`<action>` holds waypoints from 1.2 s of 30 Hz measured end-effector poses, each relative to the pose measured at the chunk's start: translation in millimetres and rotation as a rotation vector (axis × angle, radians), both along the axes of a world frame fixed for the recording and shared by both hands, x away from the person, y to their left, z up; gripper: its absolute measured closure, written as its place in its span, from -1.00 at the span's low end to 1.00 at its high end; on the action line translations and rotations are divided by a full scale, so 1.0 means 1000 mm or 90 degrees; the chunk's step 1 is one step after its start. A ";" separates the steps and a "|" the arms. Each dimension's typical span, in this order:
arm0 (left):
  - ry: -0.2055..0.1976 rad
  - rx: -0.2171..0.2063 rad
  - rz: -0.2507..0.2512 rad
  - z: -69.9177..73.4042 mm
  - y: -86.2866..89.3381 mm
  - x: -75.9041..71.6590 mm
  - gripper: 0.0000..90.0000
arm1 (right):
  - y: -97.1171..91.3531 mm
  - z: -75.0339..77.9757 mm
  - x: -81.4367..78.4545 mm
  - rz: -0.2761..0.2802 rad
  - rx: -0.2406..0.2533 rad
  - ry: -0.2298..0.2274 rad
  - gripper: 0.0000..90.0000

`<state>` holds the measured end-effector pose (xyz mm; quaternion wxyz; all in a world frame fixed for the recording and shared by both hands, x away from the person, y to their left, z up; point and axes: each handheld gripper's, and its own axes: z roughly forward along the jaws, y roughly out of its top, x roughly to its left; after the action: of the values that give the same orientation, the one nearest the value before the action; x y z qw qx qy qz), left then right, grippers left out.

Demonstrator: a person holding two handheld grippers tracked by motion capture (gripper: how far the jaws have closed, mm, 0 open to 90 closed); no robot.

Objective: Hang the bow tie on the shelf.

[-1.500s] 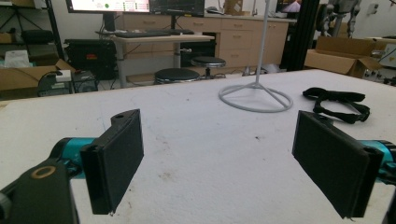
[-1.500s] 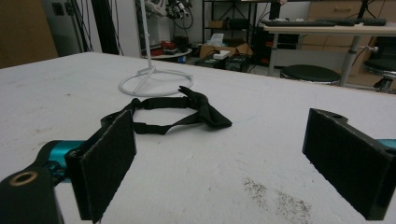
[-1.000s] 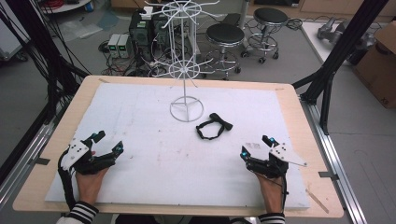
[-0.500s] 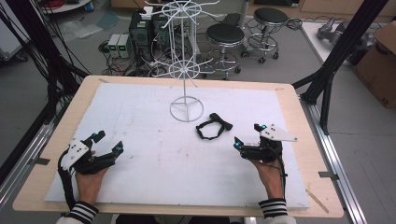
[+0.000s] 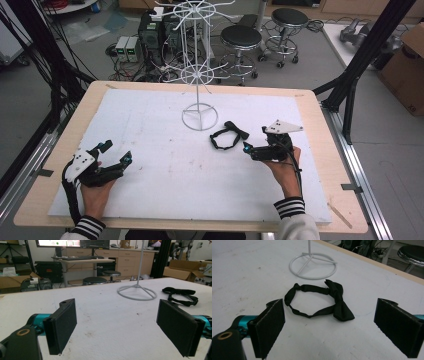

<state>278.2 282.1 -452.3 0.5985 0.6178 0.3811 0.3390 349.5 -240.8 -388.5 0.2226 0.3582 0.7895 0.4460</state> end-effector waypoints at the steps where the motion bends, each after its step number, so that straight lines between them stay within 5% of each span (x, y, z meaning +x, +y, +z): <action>1: 0.000 0.001 0.000 0.000 0.000 0.000 -0.62 | 0.001 0.000 0.002 0.001 -0.001 0.002 -0.80; 8: 0.000 0.001 0.002 0.000 0.001 0.000 -0.63 | 0.012 0.002 0.024 0.004 -0.004 0.057 -0.80; 15: -0.001 -0.002 0.003 0.000 0.000 0.000 -0.63 | 0.019 0.004 0.039 0.011 0.006 0.079 -0.80; 23: -0.001 -0.001 0.003 0.000 0.001 0.000 -0.63 | 0.027 -0.003 0.055 0.006 -0.025 0.116 -0.79; 36: -0.001 -0.002 0.003 0.000 0.001 0.000 -0.63 | 0.030 -0.020 0.069 -0.035 -0.111 0.141 -0.40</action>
<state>278.0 282.6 -452.4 0.5992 0.6157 0.3826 0.3399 418.3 -210.9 -408.3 0.1768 0.4062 0.8346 0.3275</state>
